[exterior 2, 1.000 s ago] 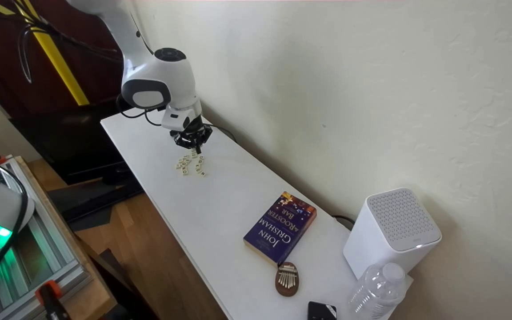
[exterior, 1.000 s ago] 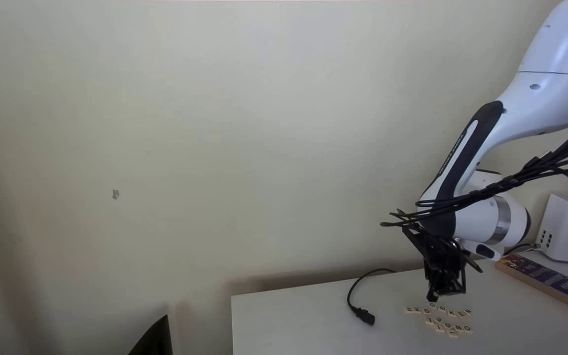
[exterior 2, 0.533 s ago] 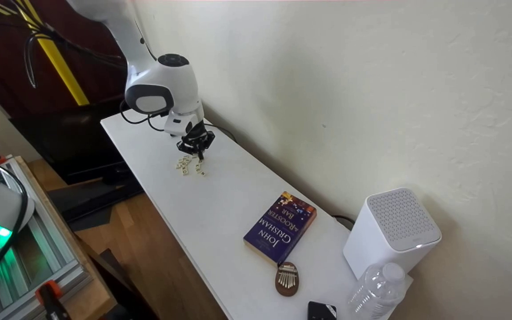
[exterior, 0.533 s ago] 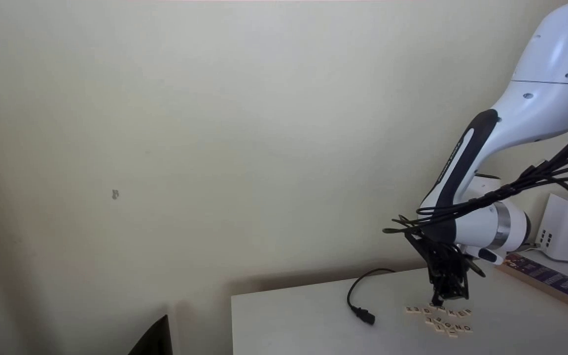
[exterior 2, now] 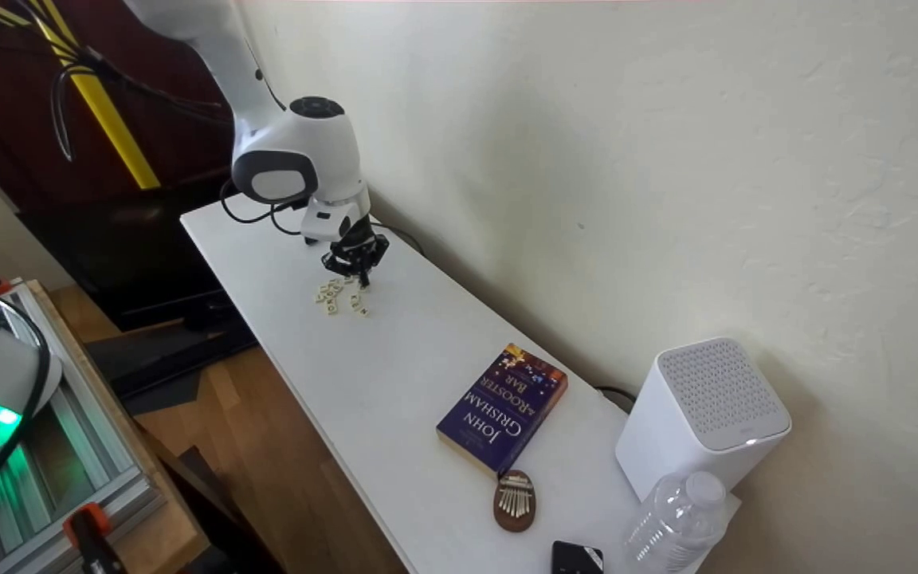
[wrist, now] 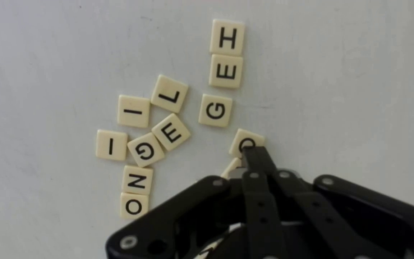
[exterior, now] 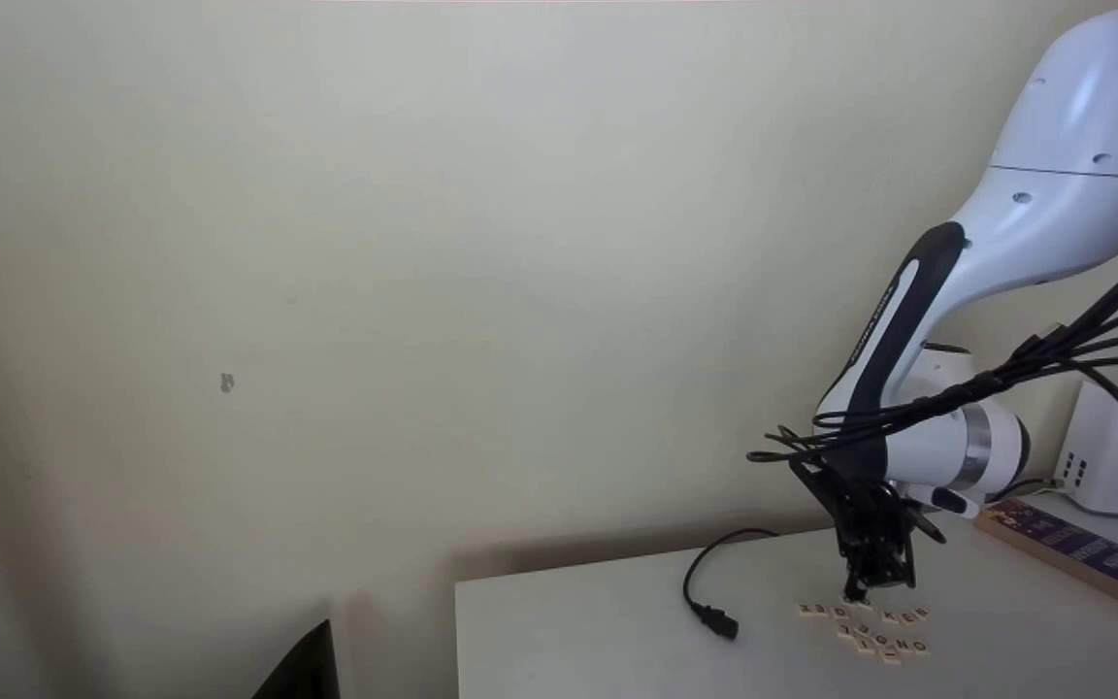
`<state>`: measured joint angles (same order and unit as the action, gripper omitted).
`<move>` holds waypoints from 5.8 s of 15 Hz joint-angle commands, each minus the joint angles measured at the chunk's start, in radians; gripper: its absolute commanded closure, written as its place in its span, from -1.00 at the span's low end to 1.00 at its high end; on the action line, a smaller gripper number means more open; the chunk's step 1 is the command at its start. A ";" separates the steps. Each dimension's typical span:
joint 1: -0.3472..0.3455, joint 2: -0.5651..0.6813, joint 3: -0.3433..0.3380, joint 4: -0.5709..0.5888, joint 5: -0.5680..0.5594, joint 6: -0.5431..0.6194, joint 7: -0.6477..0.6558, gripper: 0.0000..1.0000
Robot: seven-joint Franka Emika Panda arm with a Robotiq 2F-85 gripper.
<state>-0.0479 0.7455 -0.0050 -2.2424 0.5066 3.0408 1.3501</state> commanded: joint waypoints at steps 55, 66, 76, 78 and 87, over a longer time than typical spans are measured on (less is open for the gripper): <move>0.057 -0.104 -0.084 -0.086 -0.096 -0.099 -0.634 1.00; 0.067 -0.062 -0.097 -0.090 -0.124 -0.025 -0.828 1.00; 0.033 -0.025 -0.046 -0.108 -0.129 0.112 -1.012 1.00; 0.030 -0.027 -0.039 -0.115 -0.130 0.125 -1.030 1.00; 0.036 -0.020 -0.032 -0.150 -0.175 0.187 -1.101 1.00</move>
<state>0.0018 0.7269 -0.0493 -2.3650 0.3776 3.1906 0.2678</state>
